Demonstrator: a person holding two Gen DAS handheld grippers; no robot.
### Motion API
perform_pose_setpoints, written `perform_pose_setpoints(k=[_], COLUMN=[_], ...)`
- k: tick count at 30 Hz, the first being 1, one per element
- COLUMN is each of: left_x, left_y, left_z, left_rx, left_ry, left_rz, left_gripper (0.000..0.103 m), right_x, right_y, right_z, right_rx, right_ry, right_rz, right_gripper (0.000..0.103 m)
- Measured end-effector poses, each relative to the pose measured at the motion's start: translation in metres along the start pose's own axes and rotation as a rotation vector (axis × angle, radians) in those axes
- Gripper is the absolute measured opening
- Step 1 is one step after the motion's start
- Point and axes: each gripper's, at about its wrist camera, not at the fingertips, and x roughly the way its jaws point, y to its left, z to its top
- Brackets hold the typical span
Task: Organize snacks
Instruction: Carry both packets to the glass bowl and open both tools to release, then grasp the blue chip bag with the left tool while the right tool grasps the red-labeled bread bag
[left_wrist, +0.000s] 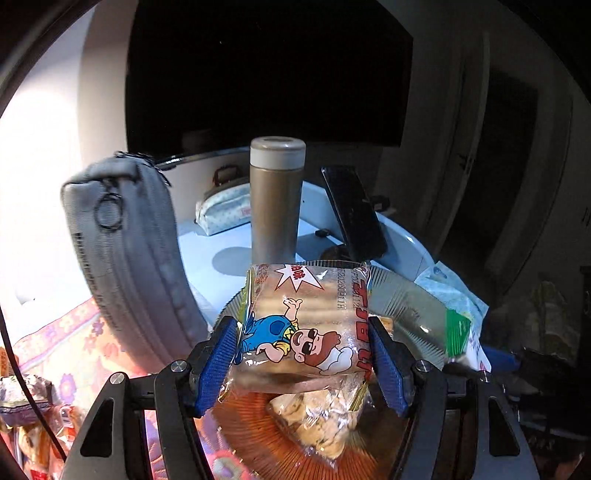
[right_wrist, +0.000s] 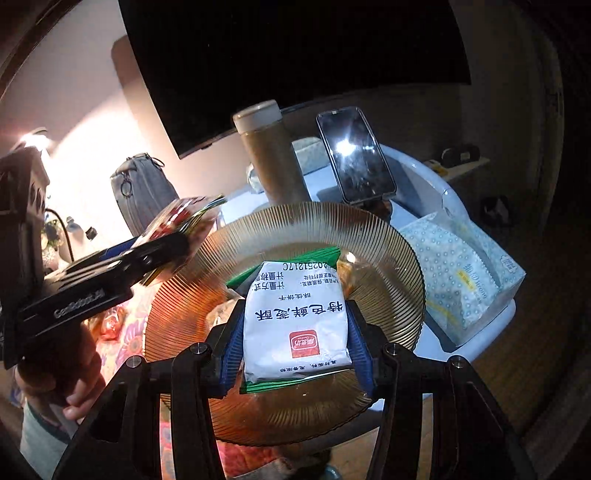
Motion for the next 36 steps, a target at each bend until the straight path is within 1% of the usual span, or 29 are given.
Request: perform_pose_setpoints(k=[3,5,7,10,14,20,26,33,36], left_x=[0.008,0.01,0.013,0.007,-0.01,-0.048,-0.091,-0.16,-0.19], left_y=[0.0,0.001,0.003,0.009,0.02,0.044,0.076,0.128,0.152], left_z=[0.001,0.002,0.004,0.004,0.0,-0.012,-0.028,-0.052,-0.063], left_rx=[-0.009,-0.02,-0.034,-0.051,-0.06,-0.066,-0.105,-0.186,-0.233], left_ry=[0.011,0.011,0.013,0.006,-0.012,-0.053,-0.089,-0.157,-0.19], left_rz=[-0.005,-0.007,0.005,0.003,0.018,0.063,0.117,0.22,0.247], left_gripper=[0.069,0.073,0.078,0.078,0.078,0.078,0.078,0.078,0.078], right_x=[0.005,0.008,0.008,0.001,-0.005,-0.01,-0.018,-0.021,-0.021], right_y=[0.0,0.002,0.002,0.001,0.0,0.021,0.062,0.118,0.144], right_z=[-0.002,-0.003,-0.002,-0.001,0.002,0.0,-0.005,-0.014,-0.019], right_rx=[-0.009,-0.02,-0.023,-0.018,0.005,-0.02,-0.092,-0.166,-0.21], right_ry=[0.021,0.039,0.039,0.014,0.001,0.001,-0.002,0.018,0.033], right_rz=[-0.001,-0.007,-0.012,-0.014,-0.002,0.026,0.067,0.141,0.167], right_gripper=[0.05,0.051,0.061,0.061,0.061,0.061,0.061,0.061,0.061])
